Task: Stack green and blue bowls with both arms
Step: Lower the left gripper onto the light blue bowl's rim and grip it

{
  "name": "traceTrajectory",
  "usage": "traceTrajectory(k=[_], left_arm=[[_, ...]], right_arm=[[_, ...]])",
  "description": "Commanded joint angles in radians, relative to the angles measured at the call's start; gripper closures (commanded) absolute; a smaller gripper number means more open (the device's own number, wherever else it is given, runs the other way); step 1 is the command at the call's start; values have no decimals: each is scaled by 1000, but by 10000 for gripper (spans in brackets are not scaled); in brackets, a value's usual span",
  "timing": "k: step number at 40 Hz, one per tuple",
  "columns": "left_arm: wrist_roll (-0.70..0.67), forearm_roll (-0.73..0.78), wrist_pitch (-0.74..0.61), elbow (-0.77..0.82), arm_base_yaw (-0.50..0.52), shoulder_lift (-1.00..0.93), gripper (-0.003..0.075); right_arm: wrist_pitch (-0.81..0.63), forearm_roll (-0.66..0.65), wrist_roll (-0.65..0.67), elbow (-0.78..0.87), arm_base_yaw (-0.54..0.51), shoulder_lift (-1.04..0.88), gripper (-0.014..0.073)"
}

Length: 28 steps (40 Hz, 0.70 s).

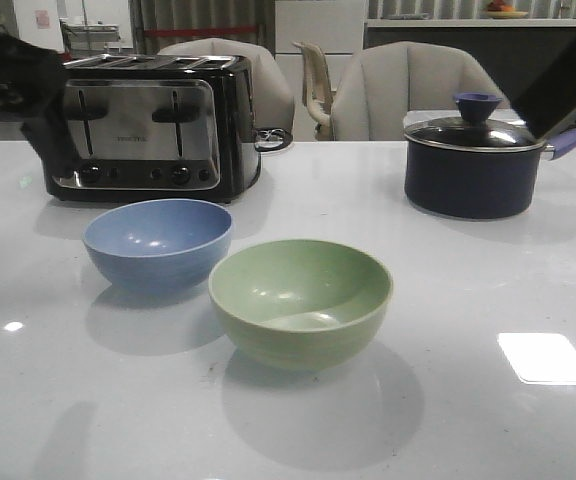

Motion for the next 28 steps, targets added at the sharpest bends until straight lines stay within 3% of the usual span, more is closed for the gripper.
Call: traceTrajectory(k=[1, 21, 28], left_arm=[[-1, -7, -47, -87, -7, 38, 64], [-1, -7, -80, -276, -7, 320, 69], [-1, -7, -94, -276, -7, 342, 227]], right_arm=[[-48, 5, -11, -13, -1, -61, 204], [-43, 5, -11, -12, -1, -107, 204], [-42, 5, -11, -12, -1, -107, 204]])
